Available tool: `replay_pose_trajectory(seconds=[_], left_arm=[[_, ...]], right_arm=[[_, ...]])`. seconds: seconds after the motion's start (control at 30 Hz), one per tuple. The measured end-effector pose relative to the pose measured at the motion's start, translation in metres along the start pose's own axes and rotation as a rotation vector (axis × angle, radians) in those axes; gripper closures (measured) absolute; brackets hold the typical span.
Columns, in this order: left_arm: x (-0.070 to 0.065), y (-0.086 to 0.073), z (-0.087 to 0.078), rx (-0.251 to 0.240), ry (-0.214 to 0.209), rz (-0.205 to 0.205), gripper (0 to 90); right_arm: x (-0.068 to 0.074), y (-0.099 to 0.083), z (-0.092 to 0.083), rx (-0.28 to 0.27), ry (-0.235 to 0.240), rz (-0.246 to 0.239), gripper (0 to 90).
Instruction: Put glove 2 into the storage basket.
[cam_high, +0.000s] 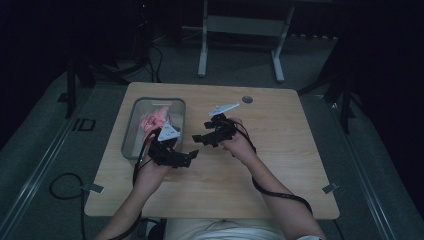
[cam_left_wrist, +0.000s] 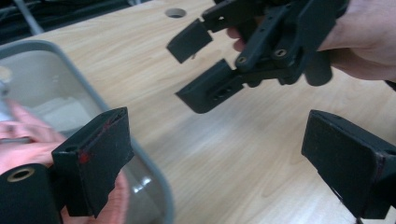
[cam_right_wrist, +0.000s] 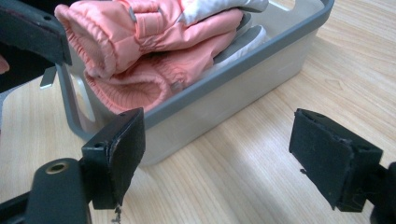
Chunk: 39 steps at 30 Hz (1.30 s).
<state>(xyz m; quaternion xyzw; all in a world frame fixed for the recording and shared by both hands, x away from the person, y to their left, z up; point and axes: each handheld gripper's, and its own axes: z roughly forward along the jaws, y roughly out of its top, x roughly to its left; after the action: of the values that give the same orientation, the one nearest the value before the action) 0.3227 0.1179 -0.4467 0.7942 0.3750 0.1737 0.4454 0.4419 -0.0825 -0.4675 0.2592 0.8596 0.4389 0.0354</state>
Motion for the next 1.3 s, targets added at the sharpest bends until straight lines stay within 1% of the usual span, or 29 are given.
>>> replay_pose_trajectory(seconds=[0.03,0.07,0.1,0.17,0.2,0.23,0.27,0.3,0.33,0.37,0.4,0.43,0.47,0.5,0.53,0.57,0.6,0.63,0.77,0.83,0.9,0.93,1.0,1.07,1.17,1.2,1.23,1.3], left_arm=[[-0.003,-0.001,0.001,-0.001,-0.008,0.007,8.1],[-0.003,-0.001,0.001,-0.001,-0.008,0.007,8.1],[-0.009,-0.002,0.004,0.006,-0.014,0.027,8.1],[-0.015,-0.003,0.006,0.017,-0.014,0.050,8.1],[-0.015,-0.003,0.006,0.017,-0.014,0.050,8.1],[-0.022,-0.005,0.009,0.022,-0.007,0.079,8.1],[-0.022,-0.005,0.009,0.022,-0.007,0.079,8.1],[-0.026,-0.007,0.013,0.026,-0.032,0.074,8.1],[-0.026,-0.007,0.013,0.026,-0.032,0.074,8.1],[-0.030,-0.010,0.016,0.032,-0.038,0.081,8.1],[-0.030,-0.010,0.016,0.032,-0.038,0.081,8.1],[-0.034,-0.012,0.019,0.040,-0.059,0.079,8.1],[-0.034,-0.012,0.019,0.040,-0.059,0.079,8.1],[-0.037,-0.014,0.021,0.049,-0.062,0.085,8.1],[-0.042,-0.017,0.025,0.053,-0.079,0.085,8.1],[-0.042,-0.017,0.025,0.053,-0.079,0.085,8.1],[-0.044,-0.018,0.026,0.056,-0.086,0.090,8.1],[-0.048,-0.021,0.029,0.061,-0.099,0.100,8.1],[-0.053,-0.026,0.033,0.062,-0.109,0.110,8.1],[-0.055,-0.030,0.036,0.055,-0.116,0.115,8.1],[-0.057,-0.034,0.038,0.070,-0.125,0.123,8.1],[-0.058,-0.036,0.040,0.071,-0.131,0.125,8.1],[-0.059,-0.039,0.041,0.077,-0.135,0.126,8.1],[-0.060,-0.045,0.044,0.074,-0.151,0.110,8.1],[-0.061,-0.048,0.047,0.080,-0.157,0.115,8.1],[-0.063,-0.051,0.048,0.079,-0.161,0.123,8.1],[-0.063,-0.051,0.048,0.079,-0.161,0.123,8.1],[-0.065,-0.057,0.052,0.081,-0.160,0.123,8.1]], right_arm=[[0.000,-0.002,-0.001,0.000,0.002,0.001,18.4],[0.000,-0.002,-0.001,0.000,0.002,0.001,18.4],[0.001,-0.006,-0.002,0.004,0.001,0.000,18.4],[0.002,-0.010,-0.004,0.002,0.003,0.003,18.4],[0.002,-0.012,-0.004,0.001,0.004,0.003,18.4],[0.003,-0.014,-0.005,0.002,0.005,0.003,18.3],[0.003,-0.017,-0.006,0.002,0.004,0.002,18.2],[0.004,-0.019,-0.006,0.002,0.005,0.003,18.1],[0.004,-0.022,-0.006,0.004,0.005,0.004,18.1],[0.004,-0.025,-0.006,0.007,0.006,0.002,18.1],[0.004,-0.025,-0.006,0.007,0.006,0.002,18.1],[0.004,-0.029,-0.006,0.012,0.005,0.004,18.1],[0.004,-0.029,-0.006,0.012,0.005,0.004,18.1],[0.004,-0.033,-0.006,0.014,0.009,0.011,18.1],[0.003,-0.036,-0.006,0.014,0.008,0.009,18.1],[0.003,-0.038,-0.006,0.017,0.007,0.012,18.1],[0.003,-0.038,-0.006,0.017,0.007,0.012,18.1],[0.002,-0.043,-0.006,0.024,0.008,0.016,18.1],[0.001,-0.049,-0.006,0.026,0.007,0.019,18.1],[0.000,-0.056,-0.006,0.023,0.006,0.019,18.1],[0.000,-0.058,-0.006,0.022,0.007,0.018,18.1],[0.001,-0.062,-0.007,0.019,0.004,0.019,18.1],[0.001,-0.064,-0.008,0.021,0.005,0.021,18.1],[0.001,-0.071,-0.008,0.026,0.003,0.019,18.1],[0.001,-0.076,-0.008,0.026,0.000,0.023,18.2],[0.001,-0.078,-0.008,0.024,-0.001,0.025,18.2],[0.001,-0.078,-0.008,0.024,-0.001,0.025,18.2],[0.000,-0.084,-0.009,0.017,-0.007,0.028,18.2]])
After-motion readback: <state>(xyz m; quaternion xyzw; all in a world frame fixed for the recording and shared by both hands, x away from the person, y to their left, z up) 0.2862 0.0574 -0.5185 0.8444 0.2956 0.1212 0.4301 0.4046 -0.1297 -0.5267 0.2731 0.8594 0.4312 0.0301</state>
